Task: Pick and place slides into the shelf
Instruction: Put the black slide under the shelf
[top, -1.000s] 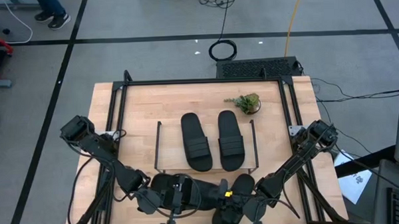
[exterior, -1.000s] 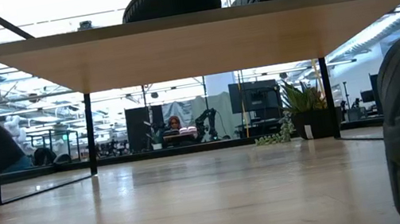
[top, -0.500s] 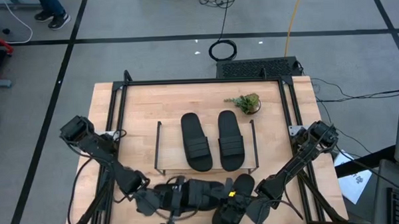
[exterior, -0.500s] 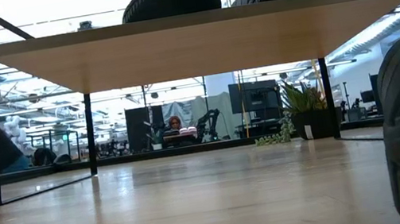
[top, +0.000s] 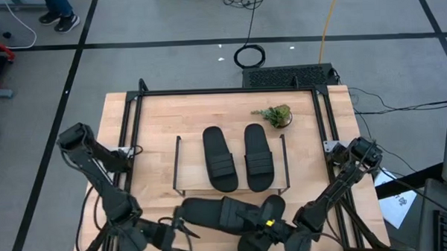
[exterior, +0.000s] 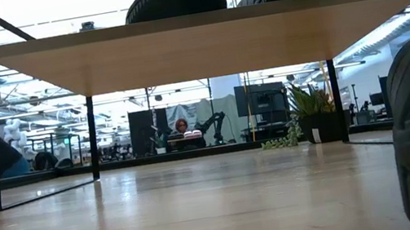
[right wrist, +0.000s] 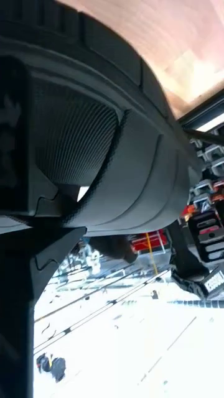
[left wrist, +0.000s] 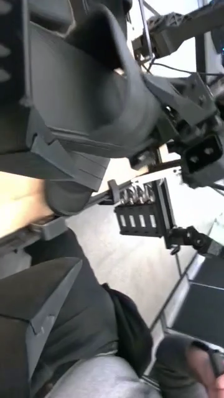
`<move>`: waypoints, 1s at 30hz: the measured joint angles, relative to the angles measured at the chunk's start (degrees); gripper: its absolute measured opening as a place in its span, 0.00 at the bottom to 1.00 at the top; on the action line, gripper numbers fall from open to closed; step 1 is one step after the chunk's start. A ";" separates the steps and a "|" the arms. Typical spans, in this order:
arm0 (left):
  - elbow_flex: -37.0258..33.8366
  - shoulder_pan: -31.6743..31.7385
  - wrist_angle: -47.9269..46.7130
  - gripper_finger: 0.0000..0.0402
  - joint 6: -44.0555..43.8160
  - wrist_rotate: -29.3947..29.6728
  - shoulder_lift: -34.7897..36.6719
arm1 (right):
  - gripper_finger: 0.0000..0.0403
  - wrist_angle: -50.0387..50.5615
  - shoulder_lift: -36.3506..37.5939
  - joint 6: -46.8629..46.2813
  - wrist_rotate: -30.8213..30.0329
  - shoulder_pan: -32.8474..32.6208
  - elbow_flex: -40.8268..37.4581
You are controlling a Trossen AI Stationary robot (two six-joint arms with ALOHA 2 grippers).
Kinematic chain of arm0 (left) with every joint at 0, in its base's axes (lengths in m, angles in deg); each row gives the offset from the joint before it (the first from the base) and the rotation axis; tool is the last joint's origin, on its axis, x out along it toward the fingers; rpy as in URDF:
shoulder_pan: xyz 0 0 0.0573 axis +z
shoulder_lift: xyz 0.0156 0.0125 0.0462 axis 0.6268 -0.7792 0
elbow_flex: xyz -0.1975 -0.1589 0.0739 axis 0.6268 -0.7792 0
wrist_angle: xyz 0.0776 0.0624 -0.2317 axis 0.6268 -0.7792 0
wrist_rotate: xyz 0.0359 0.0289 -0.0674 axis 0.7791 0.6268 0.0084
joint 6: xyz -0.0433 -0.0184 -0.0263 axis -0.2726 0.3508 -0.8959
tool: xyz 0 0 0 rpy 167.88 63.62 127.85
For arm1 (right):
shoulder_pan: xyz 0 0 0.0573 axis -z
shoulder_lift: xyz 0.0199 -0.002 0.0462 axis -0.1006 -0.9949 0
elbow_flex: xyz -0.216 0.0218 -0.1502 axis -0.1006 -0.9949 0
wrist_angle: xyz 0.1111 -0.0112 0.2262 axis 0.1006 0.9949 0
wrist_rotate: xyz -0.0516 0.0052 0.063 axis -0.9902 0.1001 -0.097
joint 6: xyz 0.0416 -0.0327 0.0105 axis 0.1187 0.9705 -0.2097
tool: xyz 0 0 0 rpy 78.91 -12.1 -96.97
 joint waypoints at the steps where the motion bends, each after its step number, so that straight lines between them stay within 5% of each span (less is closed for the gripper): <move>1: 0.00 -0.73 -1.20 0.54 -0.08 1.02 0.48 | 0.00 0.14 0.00 -0.32 -0.53 -0.55 0.00; 6: -0.05 -5.24 -5.89 0.54 1.62 12.51 1.02 | 0.00 0.44 0.02 -2.48 -0.25 -3.70 0.21; 11: -0.09 -8.86 -7.19 0.33 11.46 20.48 1.02 | 0.00 0.61 1.12 -4.61 0.06 -6.88 0.66; 16: -0.15 -6.22 -6.64 0.04 22.40 16.05 4.50 | 0.00 4.78 4.18 -10.36 6.93 -7.63 0.72; 21: -0.17 2.54 -8.99 0.02 23.46 11.72 11.63 | 0.00 13.02 6.54 -20.49 16.78 -6.56 0.72; 26: -4.85 5.76 -8.40 0.00 25.32 11.96 22.60 | 0.00 14.86 6.51 -21.39 16.51 -6.38 0.72; 30: -15.77 5.17 -6.61 0.00 20.25 14.74 33.95 | 0.00 15.55 6.51 -21.32 16.45 -6.44 0.72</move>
